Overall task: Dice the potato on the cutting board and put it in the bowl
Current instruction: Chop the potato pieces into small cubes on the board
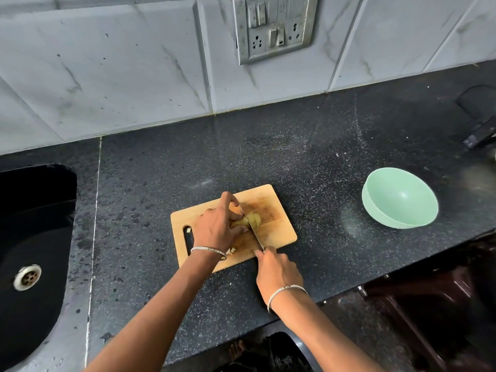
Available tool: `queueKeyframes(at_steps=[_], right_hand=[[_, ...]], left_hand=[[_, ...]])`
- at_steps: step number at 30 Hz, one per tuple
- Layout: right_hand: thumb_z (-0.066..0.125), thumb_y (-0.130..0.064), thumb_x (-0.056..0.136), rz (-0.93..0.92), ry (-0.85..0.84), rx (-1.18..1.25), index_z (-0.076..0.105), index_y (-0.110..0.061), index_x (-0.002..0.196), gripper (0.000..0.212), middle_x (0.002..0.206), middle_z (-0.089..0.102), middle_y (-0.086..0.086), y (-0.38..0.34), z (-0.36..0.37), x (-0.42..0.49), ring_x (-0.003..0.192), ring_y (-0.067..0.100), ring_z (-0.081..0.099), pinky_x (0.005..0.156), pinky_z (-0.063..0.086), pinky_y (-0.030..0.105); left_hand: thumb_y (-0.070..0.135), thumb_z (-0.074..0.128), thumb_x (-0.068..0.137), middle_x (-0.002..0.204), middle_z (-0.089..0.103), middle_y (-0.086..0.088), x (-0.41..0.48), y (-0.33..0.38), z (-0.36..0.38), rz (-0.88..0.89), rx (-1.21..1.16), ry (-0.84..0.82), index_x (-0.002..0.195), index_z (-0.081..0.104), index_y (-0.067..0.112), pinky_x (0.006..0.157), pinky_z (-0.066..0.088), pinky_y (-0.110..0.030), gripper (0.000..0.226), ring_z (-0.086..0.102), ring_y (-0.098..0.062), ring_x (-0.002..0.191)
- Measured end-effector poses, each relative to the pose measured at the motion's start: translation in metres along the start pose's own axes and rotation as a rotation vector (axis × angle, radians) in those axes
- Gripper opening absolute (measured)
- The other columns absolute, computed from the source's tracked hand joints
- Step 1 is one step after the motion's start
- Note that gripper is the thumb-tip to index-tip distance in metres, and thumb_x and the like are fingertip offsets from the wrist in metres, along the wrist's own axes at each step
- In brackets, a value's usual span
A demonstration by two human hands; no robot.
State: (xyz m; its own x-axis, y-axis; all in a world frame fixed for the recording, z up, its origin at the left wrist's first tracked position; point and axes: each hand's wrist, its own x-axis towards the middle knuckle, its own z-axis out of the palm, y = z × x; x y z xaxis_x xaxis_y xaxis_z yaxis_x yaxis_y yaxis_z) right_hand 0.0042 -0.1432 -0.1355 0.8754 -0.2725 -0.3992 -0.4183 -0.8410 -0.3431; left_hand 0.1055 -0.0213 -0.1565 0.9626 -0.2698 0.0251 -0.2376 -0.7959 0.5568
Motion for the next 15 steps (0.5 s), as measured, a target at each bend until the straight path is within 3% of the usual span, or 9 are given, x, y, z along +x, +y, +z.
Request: queueKeyframes(at_steps=[4, 8, 15], right_hand=[[0.028, -0.044, 0.103, 0.013, -0.01, -0.013, 0.054, -0.013, 0.115, 0.042, 0.116, 0.062, 0.011, 0.002, 0.0, 0.001, 0.108, 0.035, 0.061, 0.072, 0.043, 0.037], [0.028, -0.044, 0.103, -0.009, 0.001, -0.021, 0.054, -0.012, 0.115, 0.042, 0.115, 0.062, 0.012, 0.002, -0.001, 0.0, 0.107, 0.036, 0.061, 0.074, 0.046, 0.039], [0.029, -0.044, 0.104, -0.028, 0.029, -0.015, 0.054, -0.011, 0.116, 0.043, 0.116, 0.062, 0.013, 0.005, 0.0, -0.001, 0.108, 0.037, 0.06, 0.074, 0.045, 0.039]], left_hand=[[0.038, 0.076, 0.075, 0.102, 0.067, 0.017, 0.0, 0.002, -0.002, 0.092, 0.142, -0.029, 0.108, 0.037, 0.038, 0.065, 0.055, -0.038, 0.051, 0.069, -0.016, 0.086], [0.024, 0.072, 0.079, 0.124, 0.033, 0.01, 0.008, 0.01, -0.008, 0.233, 0.295, -0.083, 0.113, 0.042, 0.046, 0.053, 0.055, -0.034, 0.05, 0.06, -0.016, 0.069], [0.021, 0.064, 0.087, 0.142, 0.02, 0.009, 0.021, 0.022, -0.023, 0.374, 0.464, -0.297, 0.102, 0.063, 0.046, 0.067, 0.052, -0.024, 0.029, 0.059, -0.012, 0.081]])
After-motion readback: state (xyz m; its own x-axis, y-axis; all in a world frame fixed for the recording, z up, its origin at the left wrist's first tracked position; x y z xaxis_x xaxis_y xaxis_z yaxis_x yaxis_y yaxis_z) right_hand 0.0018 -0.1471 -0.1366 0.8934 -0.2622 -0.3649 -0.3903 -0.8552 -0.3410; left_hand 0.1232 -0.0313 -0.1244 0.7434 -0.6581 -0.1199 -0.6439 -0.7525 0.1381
